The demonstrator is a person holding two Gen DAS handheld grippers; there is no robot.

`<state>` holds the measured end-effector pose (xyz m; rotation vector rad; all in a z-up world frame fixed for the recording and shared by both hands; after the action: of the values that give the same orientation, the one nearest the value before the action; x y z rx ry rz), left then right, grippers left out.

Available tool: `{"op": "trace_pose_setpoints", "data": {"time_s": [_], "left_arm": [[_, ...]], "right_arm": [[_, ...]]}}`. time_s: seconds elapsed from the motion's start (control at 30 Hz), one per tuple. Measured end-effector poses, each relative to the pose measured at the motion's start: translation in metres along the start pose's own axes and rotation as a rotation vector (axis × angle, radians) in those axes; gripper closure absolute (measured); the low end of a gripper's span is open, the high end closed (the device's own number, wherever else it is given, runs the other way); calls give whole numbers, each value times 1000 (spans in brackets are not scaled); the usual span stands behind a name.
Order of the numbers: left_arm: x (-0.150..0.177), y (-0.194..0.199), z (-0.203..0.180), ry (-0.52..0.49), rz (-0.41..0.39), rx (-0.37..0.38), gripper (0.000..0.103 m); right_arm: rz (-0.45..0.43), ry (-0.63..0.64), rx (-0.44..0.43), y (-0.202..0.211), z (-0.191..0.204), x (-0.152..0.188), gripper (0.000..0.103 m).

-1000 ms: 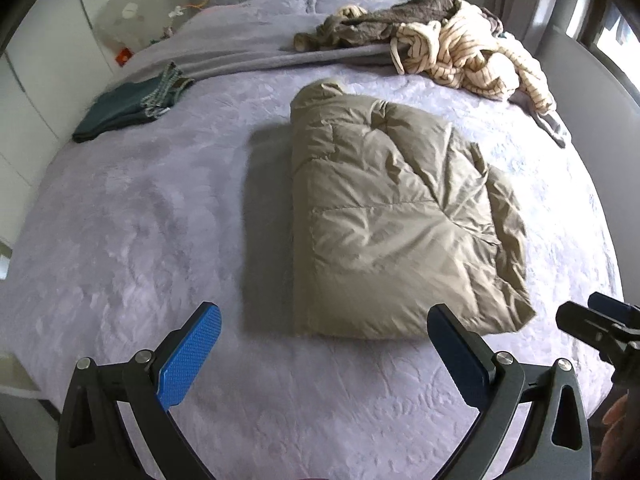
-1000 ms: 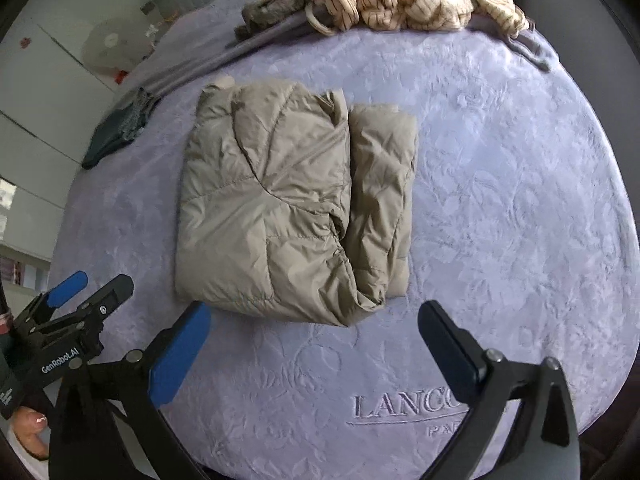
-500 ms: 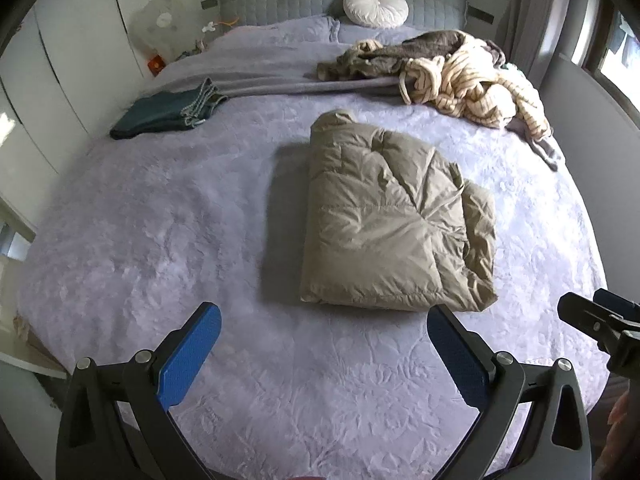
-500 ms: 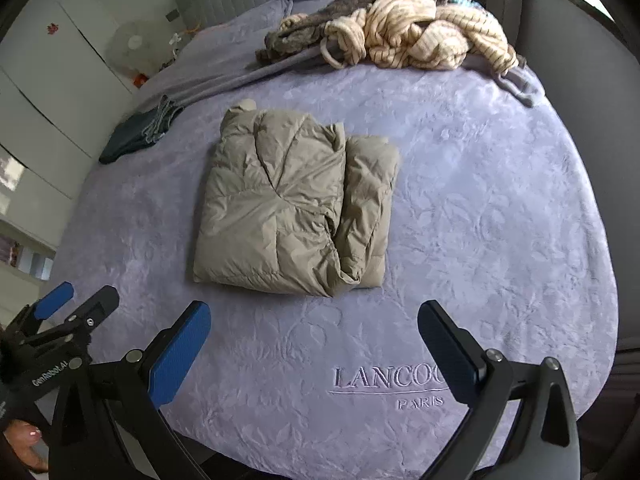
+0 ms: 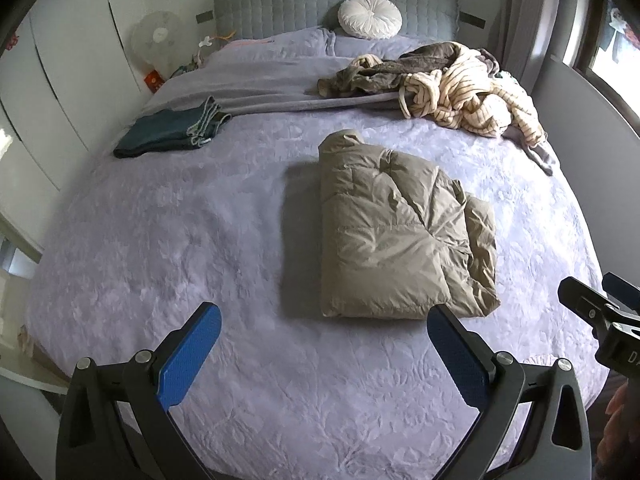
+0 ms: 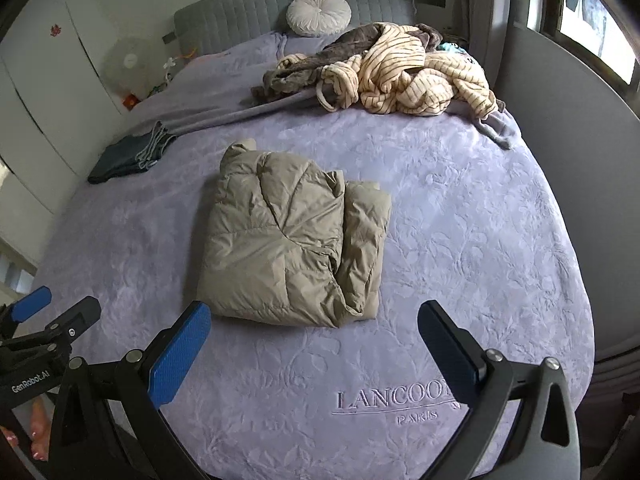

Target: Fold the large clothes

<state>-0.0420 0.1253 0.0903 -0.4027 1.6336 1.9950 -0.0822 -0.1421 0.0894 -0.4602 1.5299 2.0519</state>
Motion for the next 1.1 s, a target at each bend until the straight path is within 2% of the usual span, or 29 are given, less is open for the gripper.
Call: {"op": "trace_pose_setpoints", "data": {"time_s": [0.27,1.1], "left_arm": [[-4,3,2,19,-3,3,0],[-4,0,1,27,8,-12,0]], "right_arm": [[-5,-3,26,4,1,-3,0],[-2,-5,29,6,-2,-4,0]]}}
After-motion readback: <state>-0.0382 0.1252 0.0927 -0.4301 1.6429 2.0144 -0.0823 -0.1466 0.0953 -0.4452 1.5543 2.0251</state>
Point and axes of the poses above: each gripper's, at about its wrist camera, not at the fingertips, and y roughly against the way its jaws point, z to its left, x to its underside, the point moved 2 cm from there along -y, roughly the way its jaws point, and after that the axes turned 13 degrees about -x, right-handed, at the moved point
